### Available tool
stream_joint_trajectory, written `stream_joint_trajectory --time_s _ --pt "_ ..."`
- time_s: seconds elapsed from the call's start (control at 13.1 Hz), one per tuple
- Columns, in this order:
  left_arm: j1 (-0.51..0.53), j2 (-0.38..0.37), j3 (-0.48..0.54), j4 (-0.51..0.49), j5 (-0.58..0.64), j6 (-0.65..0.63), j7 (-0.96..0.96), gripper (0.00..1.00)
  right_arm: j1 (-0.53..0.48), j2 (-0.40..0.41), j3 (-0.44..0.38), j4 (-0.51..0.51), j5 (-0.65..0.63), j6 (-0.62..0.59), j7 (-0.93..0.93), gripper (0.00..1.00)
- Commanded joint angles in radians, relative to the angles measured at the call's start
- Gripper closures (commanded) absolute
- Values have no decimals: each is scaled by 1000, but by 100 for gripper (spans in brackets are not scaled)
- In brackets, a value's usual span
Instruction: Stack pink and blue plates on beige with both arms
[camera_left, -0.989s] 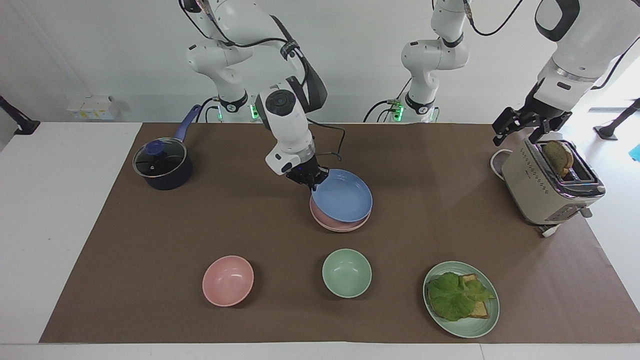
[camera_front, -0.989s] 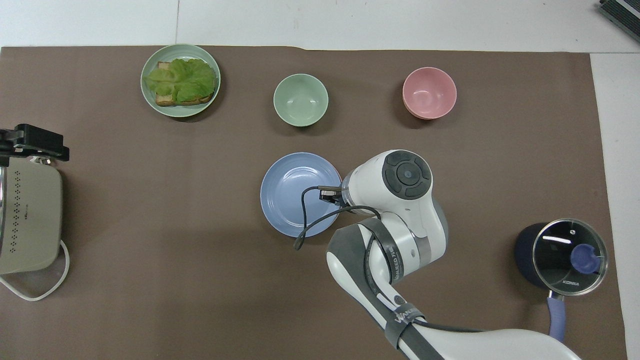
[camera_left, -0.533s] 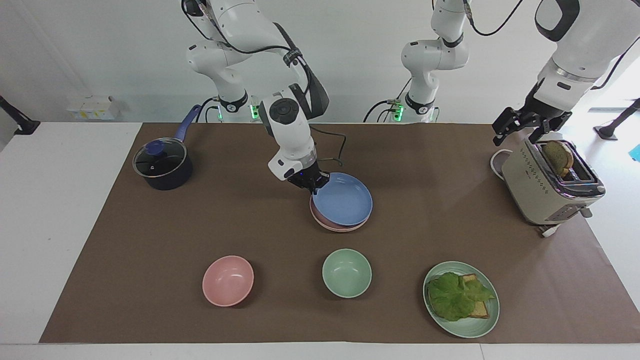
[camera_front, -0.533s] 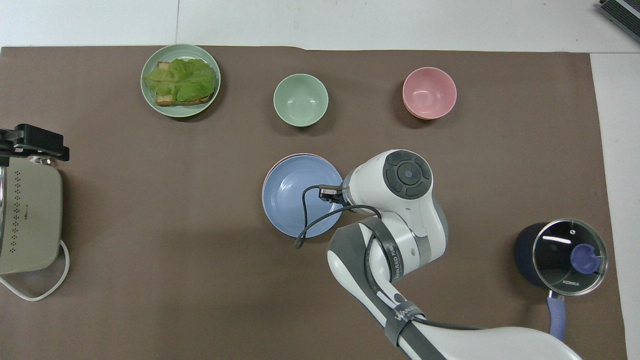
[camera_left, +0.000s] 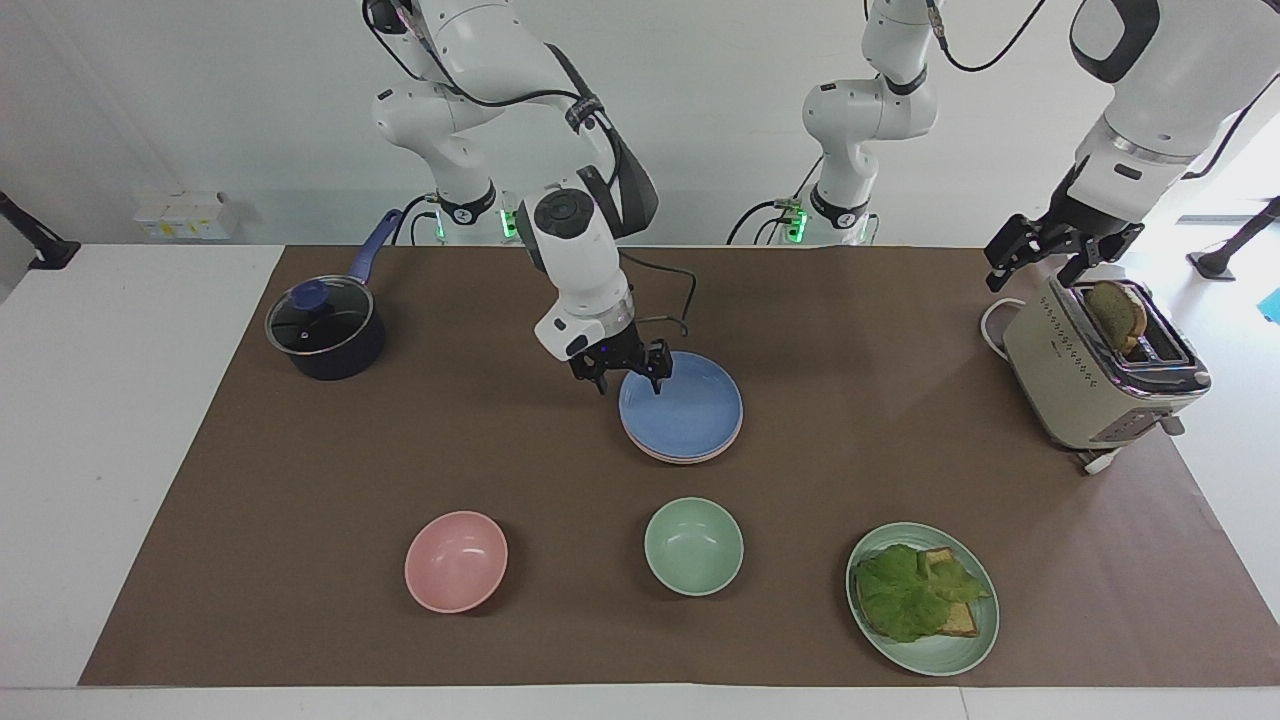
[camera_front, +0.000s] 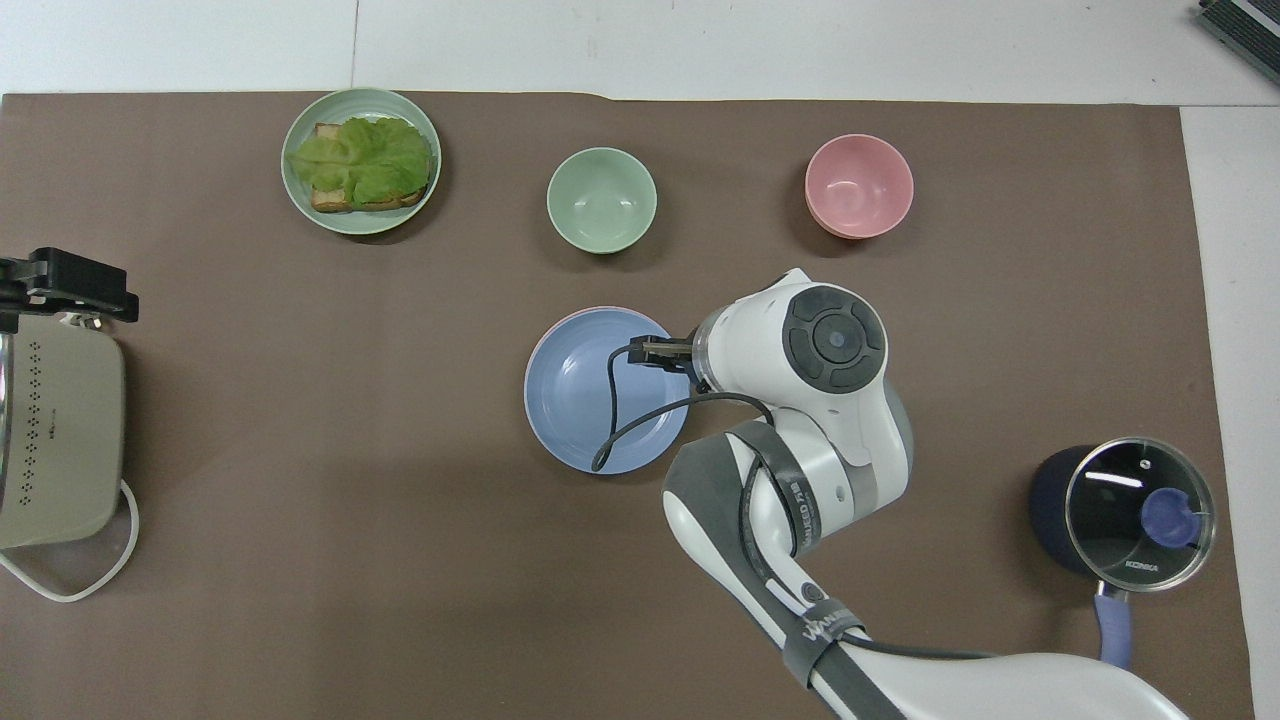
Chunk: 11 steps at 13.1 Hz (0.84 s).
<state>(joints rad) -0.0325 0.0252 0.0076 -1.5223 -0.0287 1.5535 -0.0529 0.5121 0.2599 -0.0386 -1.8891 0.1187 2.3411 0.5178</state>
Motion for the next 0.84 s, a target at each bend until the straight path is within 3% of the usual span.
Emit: stream_joint_trajectory --time_s 0.0,0.76 --pt "3 -4 -3 -1 15 -13 5 0 -76 -76 6 1 -114 -90 -28 0" --pt "3 -4 -3 -1 15 -13 7 0 -322 -284 2 22 -122 -457 -306 0"
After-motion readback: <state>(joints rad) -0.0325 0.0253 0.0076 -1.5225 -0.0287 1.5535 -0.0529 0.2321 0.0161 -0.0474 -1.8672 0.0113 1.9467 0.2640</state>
